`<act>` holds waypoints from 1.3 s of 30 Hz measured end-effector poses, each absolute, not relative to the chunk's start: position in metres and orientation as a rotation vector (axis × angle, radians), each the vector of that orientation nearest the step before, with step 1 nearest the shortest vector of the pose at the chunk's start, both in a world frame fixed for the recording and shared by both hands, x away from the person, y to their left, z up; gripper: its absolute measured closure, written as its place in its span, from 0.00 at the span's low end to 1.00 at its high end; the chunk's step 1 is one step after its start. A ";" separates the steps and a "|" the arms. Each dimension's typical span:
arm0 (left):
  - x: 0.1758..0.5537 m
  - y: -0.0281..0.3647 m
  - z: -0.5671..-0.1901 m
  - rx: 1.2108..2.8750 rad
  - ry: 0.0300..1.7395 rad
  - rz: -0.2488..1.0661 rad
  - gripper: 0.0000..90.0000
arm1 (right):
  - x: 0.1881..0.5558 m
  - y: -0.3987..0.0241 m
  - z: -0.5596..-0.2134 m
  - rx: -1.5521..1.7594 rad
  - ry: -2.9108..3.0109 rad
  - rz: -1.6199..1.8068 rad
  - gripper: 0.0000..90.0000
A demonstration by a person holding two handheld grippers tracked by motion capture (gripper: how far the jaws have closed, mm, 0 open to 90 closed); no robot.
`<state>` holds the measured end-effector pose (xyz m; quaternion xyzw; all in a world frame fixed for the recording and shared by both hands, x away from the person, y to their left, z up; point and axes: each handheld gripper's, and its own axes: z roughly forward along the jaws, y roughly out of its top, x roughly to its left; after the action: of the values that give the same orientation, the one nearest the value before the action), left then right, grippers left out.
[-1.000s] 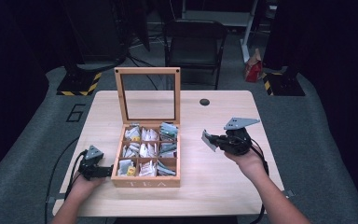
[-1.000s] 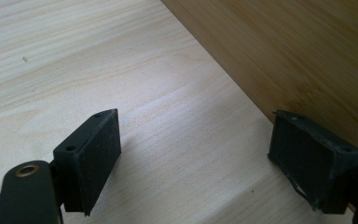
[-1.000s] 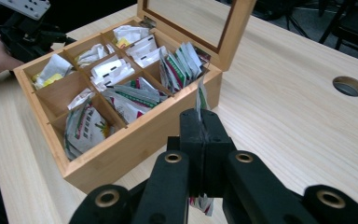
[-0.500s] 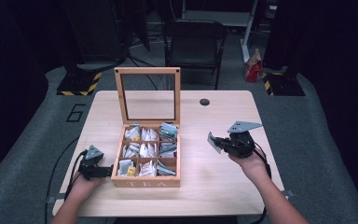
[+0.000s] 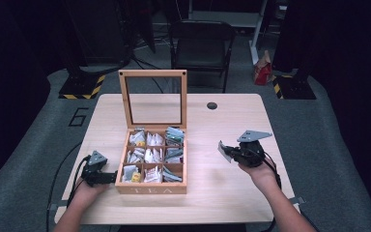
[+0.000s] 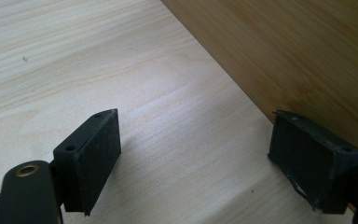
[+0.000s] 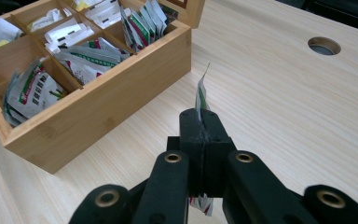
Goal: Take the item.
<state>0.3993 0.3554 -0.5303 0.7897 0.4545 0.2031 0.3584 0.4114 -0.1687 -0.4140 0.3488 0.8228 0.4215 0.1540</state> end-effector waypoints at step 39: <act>0.399 0.355 -0.530 2.039 1.171 0.523 0.18 | 0.407 -0.178 -0.466 1.074 2.353 1.097 0.99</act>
<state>0.3993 0.3554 -0.5303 0.7902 0.4540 0.2026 0.3583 0.4075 -0.1777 -0.4659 0.3770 0.8260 0.3850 0.1655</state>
